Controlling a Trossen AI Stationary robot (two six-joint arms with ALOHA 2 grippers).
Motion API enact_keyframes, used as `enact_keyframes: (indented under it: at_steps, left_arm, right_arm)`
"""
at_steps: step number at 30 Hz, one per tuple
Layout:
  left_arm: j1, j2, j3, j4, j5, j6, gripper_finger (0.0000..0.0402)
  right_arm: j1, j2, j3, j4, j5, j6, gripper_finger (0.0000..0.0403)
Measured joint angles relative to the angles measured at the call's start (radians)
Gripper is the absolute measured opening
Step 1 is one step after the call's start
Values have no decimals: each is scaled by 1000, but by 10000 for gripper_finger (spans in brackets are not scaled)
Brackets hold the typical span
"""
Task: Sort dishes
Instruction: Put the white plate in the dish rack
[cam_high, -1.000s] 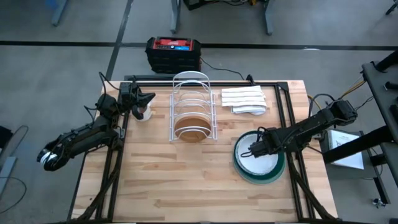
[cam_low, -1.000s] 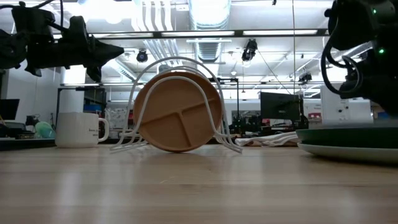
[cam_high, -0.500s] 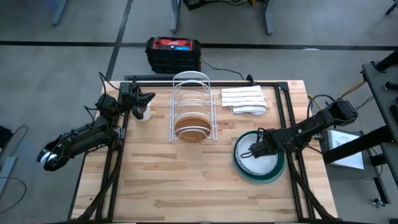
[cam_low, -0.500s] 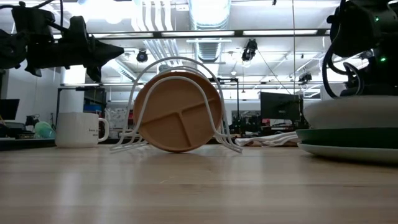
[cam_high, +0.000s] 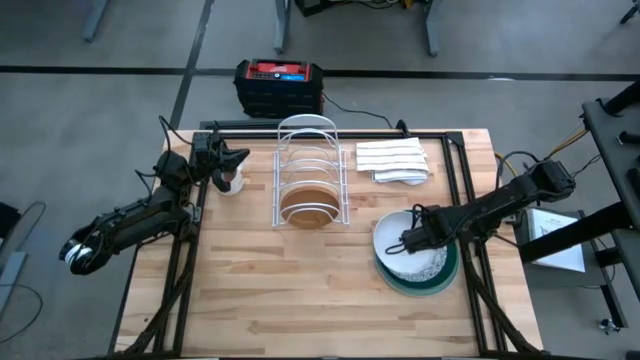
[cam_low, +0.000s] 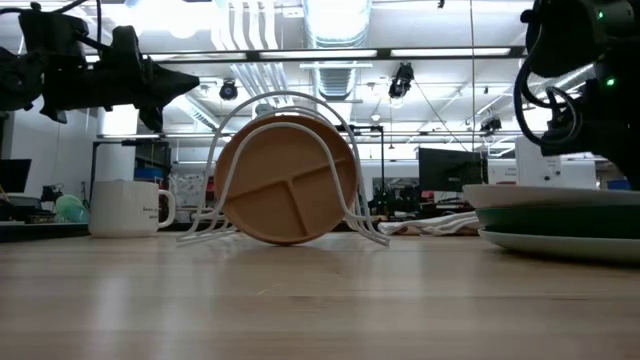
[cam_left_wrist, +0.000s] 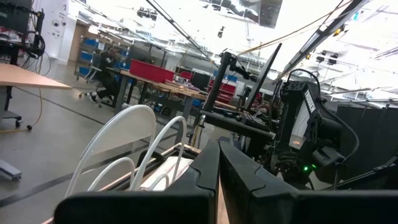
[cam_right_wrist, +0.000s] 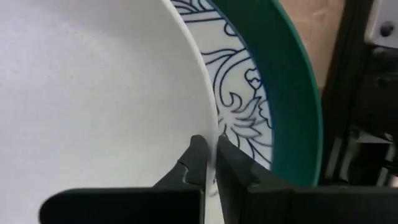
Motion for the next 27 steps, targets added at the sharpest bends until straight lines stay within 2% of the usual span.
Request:
enact_keyframes:
  at_steps: [6,18,27]
  left_arm:
    - [0,0,0,0,0,0,0]
    - [0,0,0,1,0,0,0]
    - [0,0,0,1,0,-1,0]
  right_arm:
    - [1,-8,77,-128,11,-25,1]
    - [1,-7,201,-221,182,-94,0]
    - [1,-9,362,-339,208,-176,0]
